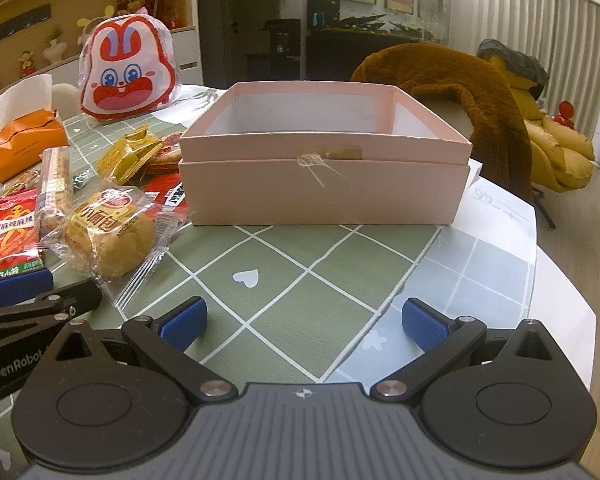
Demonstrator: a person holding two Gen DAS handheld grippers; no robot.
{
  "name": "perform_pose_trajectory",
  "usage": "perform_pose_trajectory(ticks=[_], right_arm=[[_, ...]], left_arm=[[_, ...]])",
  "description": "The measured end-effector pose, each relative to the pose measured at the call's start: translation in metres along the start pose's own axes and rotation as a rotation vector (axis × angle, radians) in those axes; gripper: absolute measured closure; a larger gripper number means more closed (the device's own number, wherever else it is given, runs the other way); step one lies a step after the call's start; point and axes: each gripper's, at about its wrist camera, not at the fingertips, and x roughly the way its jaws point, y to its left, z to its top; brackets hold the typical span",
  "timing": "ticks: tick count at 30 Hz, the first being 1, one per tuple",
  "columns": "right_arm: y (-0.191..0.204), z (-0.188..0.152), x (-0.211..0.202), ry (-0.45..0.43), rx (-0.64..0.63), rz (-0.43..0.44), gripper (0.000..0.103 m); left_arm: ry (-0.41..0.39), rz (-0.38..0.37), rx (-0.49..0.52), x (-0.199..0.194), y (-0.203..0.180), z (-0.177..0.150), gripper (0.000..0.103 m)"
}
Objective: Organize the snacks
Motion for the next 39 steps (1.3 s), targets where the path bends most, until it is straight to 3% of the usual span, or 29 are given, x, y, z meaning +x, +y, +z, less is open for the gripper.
perform_pose_trajectory(ticks=[3,9,14,17,20,22,27,33,39], right_arm=[[-0.004,0.004,-0.002,0.021,0.002,0.019,0.000],[-0.005,0.019,0.003,0.166,-0.064,0.070,0.000],[-0.003,0.024,0.007,0.208,-0.062,0.059,0.000],[-0.002,0.028,0.009,0.233,-0.080,0.060,0.000],[-0.002,0.035,0.012,0.261,-0.085,0.049,0.002],[-0.001,0.042,0.006,0.227,-0.067,0.007,0.011],[0.008,0.062,-0.018,0.150,-0.059,0.046,0.011],[0.035,0.066,-0.027,0.129,-0.145,0.037,0.011],[0.050,0.063,-0.021,0.158,-0.184,0.074,0.011]], left_arm=[[0.016,-0.004,0.057,-0.002,-0.007,0.002,0.051],[0.144,-0.091,-0.076,-0.006,0.001,0.025,0.054],[0.092,-0.089,-0.086,-0.040,0.016,0.047,0.054],[0.123,-0.054,-0.121,-0.049,0.039,0.055,0.054],[0.152,0.030,-0.156,-0.053,0.071,0.057,0.054],[0.146,0.094,-0.217,-0.057,0.099,0.058,0.054],[0.219,0.250,-0.384,-0.045,0.170,0.053,0.054],[0.323,0.222,-0.423,-0.021,0.195,0.031,0.057],[0.312,0.210,-0.423,-0.022,0.196,0.025,0.066]])
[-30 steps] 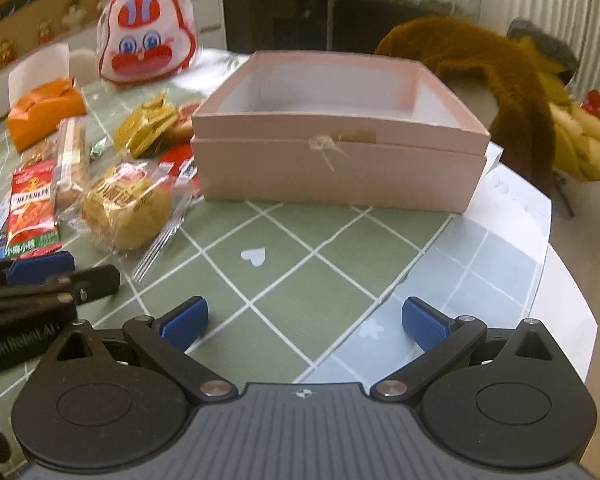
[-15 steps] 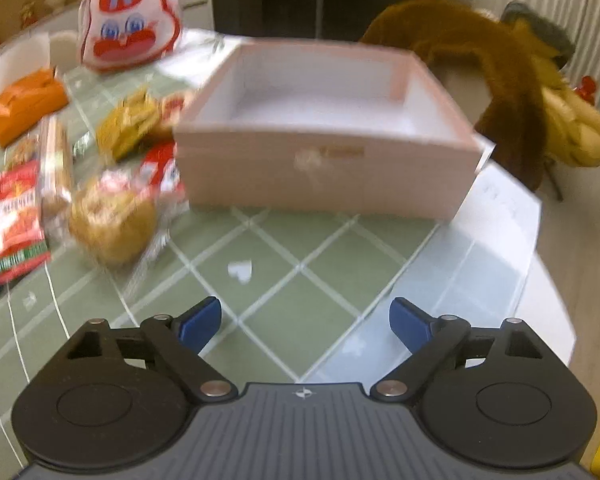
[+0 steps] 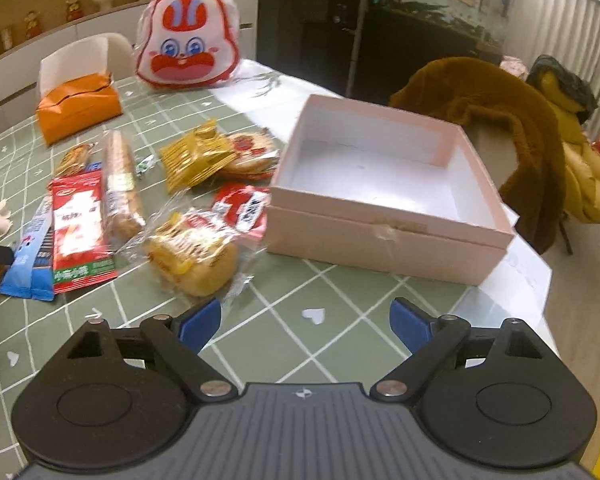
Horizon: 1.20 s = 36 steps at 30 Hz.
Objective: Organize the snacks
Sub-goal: 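Grasp small wrapped snack with left tool while right tool grasps round bun, then carry both snacks to the pink box and release them inside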
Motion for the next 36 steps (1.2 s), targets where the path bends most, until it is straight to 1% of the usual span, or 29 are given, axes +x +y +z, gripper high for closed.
perform_pose_trajectory(ticks=[6,8,10,13,16,18,22,26,28,29,30,31,32,33,36], right_arm=[[0.011,-0.002,0.005,0.048,-0.015,0.056,0.011],[0.015,-0.002,0.004,0.055,-0.029,0.082,0.011],[0.021,0.001,0.003,0.054,-0.046,0.119,0.011],[0.033,0.010,0.005,0.066,-0.070,0.208,0.011],[0.043,0.030,0.010,0.069,-0.055,0.285,0.011],[0.052,0.047,0.017,0.062,-0.063,0.315,0.011],[0.081,0.085,0.041,0.031,-0.123,0.301,0.011],[0.113,0.120,0.079,0.047,-0.142,0.282,0.012],[0.127,0.134,0.100,0.095,-0.129,0.273,0.023],[0.131,0.138,0.109,0.128,-0.122,0.285,0.027],[0.134,0.139,0.116,0.159,-0.115,0.300,0.036],[0.136,0.138,0.121,0.195,-0.104,0.319,0.051],[0.137,0.135,0.123,0.228,-0.100,0.344,0.060],[0.137,0.131,0.120,0.236,-0.106,0.355,0.067],[0.134,0.114,0.104,0.250,-0.157,0.372,0.074]], left_arm=[[0.014,-0.025,-0.004,-0.001,0.004,-0.001,0.066],[0.018,-0.052,-0.016,-0.003,0.005,-0.003,0.071],[0.007,-0.102,-0.037,-0.008,0.006,-0.007,0.073],[-0.024,-0.151,-0.029,-0.021,-0.003,-0.016,0.074],[-0.039,-0.188,-0.036,-0.032,-0.011,-0.024,0.075],[-0.033,-0.220,-0.052,-0.037,-0.016,-0.029,0.075],[-0.006,-0.261,-0.069,-0.045,-0.026,-0.040,0.075],[0.018,-0.281,-0.085,-0.051,-0.031,-0.050,0.075],[0.028,-0.289,-0.095,-0.054,-0.031,-0.056,0.075],[0.031,-0.292,-0.099,-0.055,-0.030,-0.057,0.075],[0.033,-0.293,-0.103,-0.056,-0.029,-0.059,0.075],[0.035,-0.294,-0.106,-0.056,-0.028,-0.061,0.075],[0.036,-0.294,-0.109,-0.057,-0.027,-0.062,0.075],[0.035,-0.294,-0.116,-0.057,-0.025,-0.064,0.075],[0.034,-0.304,-0.144,-0.057,-0.020,-0.068,0.075]])
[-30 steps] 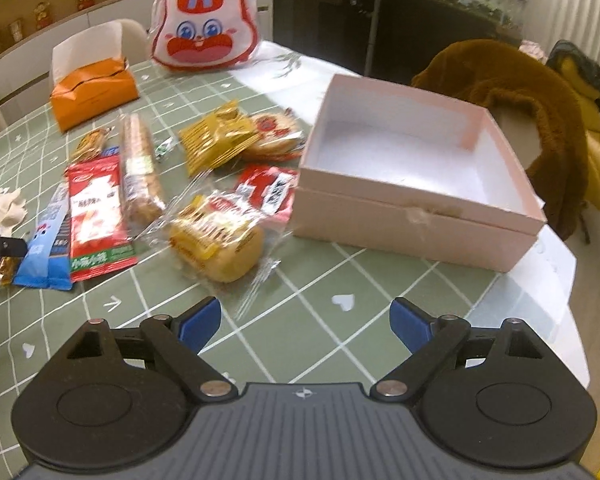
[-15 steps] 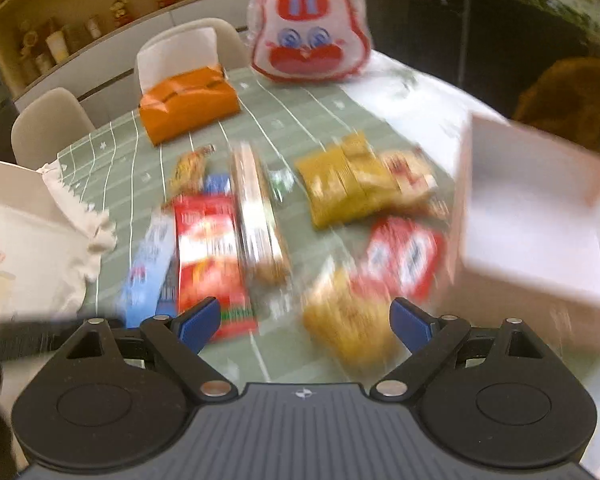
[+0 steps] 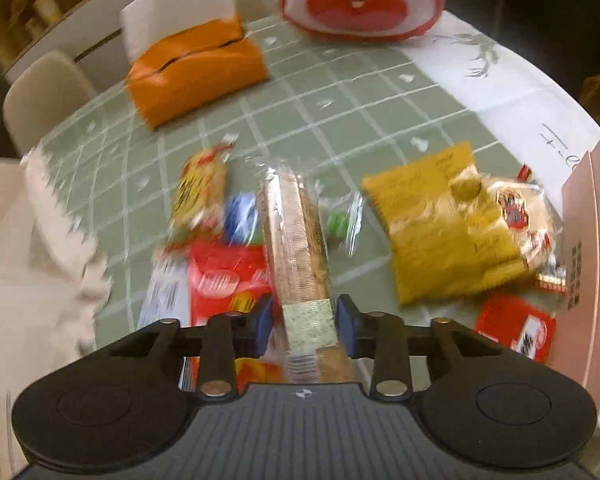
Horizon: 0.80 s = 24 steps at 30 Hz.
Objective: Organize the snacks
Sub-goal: 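Carry both snacks to the pink box and release them inside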
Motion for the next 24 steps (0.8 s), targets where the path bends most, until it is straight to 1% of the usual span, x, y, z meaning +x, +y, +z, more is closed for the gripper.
perform_pose_trajectory(ticks=[4,5,9,12,14,15,16,17,18,19,20,21,23,24], right_arm=[[-0.005,-0.038,-0.026,0.039,0.009,0.041,0.076],[-0.007,-0.049,-0.032,0.045,0.018,0.052,0.076],[-0.026,-0.094,-0.063,0.053,0.080,0.084,0.078],[-0.040,-0.124,-0.081,0.057,0.130,0.080,0.078],[-0.046,-0.139,-0.089,0.060,0.130,0.061,0.077],[-0.049,-0.147,-0.096,0.047,0.122,0.042,0.077],[-0.051,-0.153,-0.101,0.031,0.114,0.026,0.073],[-0.054,-0.158,-0.109,0.006,0.107,0.006,0.064],[-0.056,-0.162,-0.117,-0.023,0.104,-0.006,0.059],[-0.059,-0.165,-0.125,-0.067,0.095,-0.030,0.046],[-0.061,-0.166,-0.131,-0.104,0.084,-0.060,0.039],[-0.062,-0.169,-0.137,-0.156,0.063,-0.114,0.033],[-0.064,-0.173,-0.141,-0.212,0.024,-0.193,0.026],[-0.065,-0.173,-0.140,-0.223,0.005,-0.213,0.024]], left_arm=[[0.014,-0.023,-0.017,0.004,0.002,-0.003,0.075],[0.023,-0.026,-0.013,0.008,0.001,-0.001,0.075],[0.058,-0.043,0.022,0.015,-0.010,-0.009,0.075],[0.076,-0.063,0.056,0.020,-0.020,-0.014,0.075],[0.087,-0.077,0.070,0.023,-0.026,-0.016,0.075],[0.091,-0.081,0.075,0.024,-0.029,-0.018,0.075],[0.097,-0.084,0.077,0.026,-0.032,-0.019,0.075],[0.101,-0.087,0.080,0.027,-0.035,-0.020,0.075],[0.104,-0.091,0.082,0.027,-0.037,-0.021,0.075],[0.105,-0.095,0.085,0.027,-0.038,-0.022,0.075],[0.106,-0.098,0.087,0.027,-0.040,-0.024,0.075],[0.108,-0.099,0.087,0.028,-0.042,-0.025,0.075],[0.114,-0.101,0.091,0.028,-0.045,-0.026,0.075],[0.115,-0.100,0.095,0.027,-0.046,-0.027,0.075]])
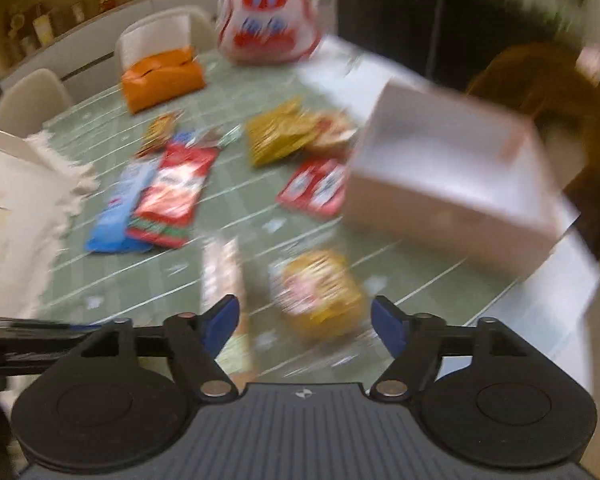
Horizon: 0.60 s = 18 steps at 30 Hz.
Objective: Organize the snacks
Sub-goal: 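Carry both snacks to the pink box and release them inside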
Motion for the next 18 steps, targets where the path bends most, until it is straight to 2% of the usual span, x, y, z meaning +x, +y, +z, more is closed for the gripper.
perform_pose_trajectory(ticks=[2,5,10,12,14,15,18], right_arm=[[-0.003,0.000,0.008,0.012,-0.026,0.004,0.023],[-0.005,0.003,0.028,0.079,-0.026,0.030,0.023],[0.000,0.006,0.058,0.167,-0.022,-0.001,0.023],[0.000,0.005,0.063,0.169,0.012,0.017,0.029],[-0.003,0.005,0.057,0.167,0.031,0.043,0.045],[-0.003,0.005,0.052,0.160,0.031,0.053,0.048],[-0.012,0.002,0.027,0.138,0.044,0.077,0.050]], left_arm=[[0.001,0.005,0.008,-0.002,-0.004,-0.002,0.075],[0.005,0.011,0.018,-0.003,-0.009,-0.005,0.075],[0.010,0.014,0.038,-0.005,-0.020,-0.009,0.075],[0.010,0.015,0.050,-0.005,-0.024,-0.010,0.075],[0.011,0.008,0.063,-0.005,-0.030,-0.010,0.075],[0.011,0.003,0.070,-0.006,-0.033,-0.010,0.075],[0.013,-0.021,0.098,-0.007,-0.045,-0.011,0.075]])
